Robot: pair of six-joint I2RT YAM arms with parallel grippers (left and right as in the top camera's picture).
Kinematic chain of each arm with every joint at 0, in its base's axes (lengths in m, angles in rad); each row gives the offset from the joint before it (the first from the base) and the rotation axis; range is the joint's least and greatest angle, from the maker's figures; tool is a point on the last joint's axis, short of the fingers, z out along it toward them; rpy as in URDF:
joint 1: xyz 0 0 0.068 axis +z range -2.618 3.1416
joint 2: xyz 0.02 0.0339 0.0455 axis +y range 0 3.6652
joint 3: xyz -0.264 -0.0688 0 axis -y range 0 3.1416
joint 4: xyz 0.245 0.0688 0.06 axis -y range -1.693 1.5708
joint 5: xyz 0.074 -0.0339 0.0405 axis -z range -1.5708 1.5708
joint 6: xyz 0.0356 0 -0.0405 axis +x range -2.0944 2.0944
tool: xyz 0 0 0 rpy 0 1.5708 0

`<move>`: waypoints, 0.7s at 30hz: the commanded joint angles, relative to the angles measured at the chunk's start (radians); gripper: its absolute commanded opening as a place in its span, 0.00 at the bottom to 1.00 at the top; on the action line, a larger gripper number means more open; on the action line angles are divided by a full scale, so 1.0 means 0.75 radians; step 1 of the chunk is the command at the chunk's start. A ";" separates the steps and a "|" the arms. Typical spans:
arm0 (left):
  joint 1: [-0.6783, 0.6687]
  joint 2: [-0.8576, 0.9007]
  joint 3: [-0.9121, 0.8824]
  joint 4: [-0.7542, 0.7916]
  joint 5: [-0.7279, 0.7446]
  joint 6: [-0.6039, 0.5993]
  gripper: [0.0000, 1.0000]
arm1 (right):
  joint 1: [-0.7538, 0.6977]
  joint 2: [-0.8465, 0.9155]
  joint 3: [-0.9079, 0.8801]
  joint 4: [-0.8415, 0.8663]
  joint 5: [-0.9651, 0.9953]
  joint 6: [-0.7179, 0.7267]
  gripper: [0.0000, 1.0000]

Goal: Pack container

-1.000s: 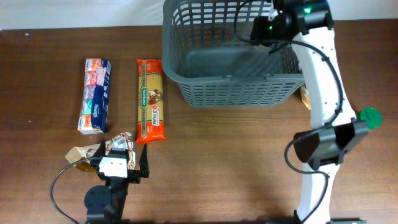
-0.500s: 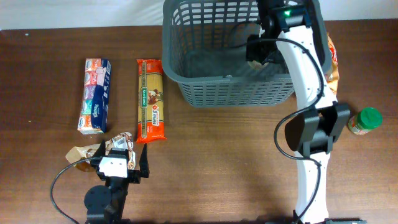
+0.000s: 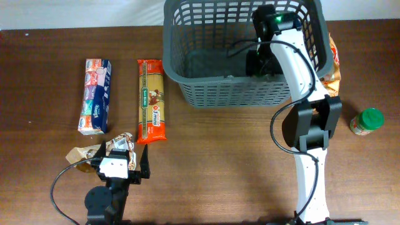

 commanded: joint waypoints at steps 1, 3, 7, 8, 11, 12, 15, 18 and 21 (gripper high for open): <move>0.009 -0.011 -0.007 0.003 -0.005 -0.009 0.99 | 0.007 0.008 -0.031 -0.003 0.021 0.006 0.06; 0.009 -0.011 -0.007 0.003 -0.005 -0.009 0.99 | 0.006 0.008 -0.041 -0.002 0.021 0.006 0.07; 0.009 -0.011 -0.007 0.003 -0.005 -0.008 0.99 | 0.006 0.008 -0.049 -0.003 0.021 0.006 0.18; 0.009 -0.011 -0.007 0.003 -0.005 -0.008 0.99 | 0.006 0.008 -0.049 -0.002 0.020 0.006 0.24; 0.009 -0.011 -0.007 0.003 -0.005 -0.008 0.99 | 0.006 0.008 -0.049 -0.003 0.020 0.005 0.34; 0.009 -0.011 -0.007 0.003 -0.005 -0.008 0.99 | 0.006 0.008 -0.051 -0.003 0.020 0.002 0.36; 0.009 -0.011 -0.007 0.003 -0.005 -0.008 0.99 | 0.006 0.008 -0.068 -0.004 0.016 0.002 0.43; 0.009 -0.011 -0.007 0.003 -0.005 -0.008 0.99 | 0.006 0.008 -0.103 0.005 0.016 0.002 0.42; 0.009 -0.011 -0.007 0.003 -0.005 -0.008 0.99 | 0.006 0.008 -0.133 0.018 0.015 0.002 0.42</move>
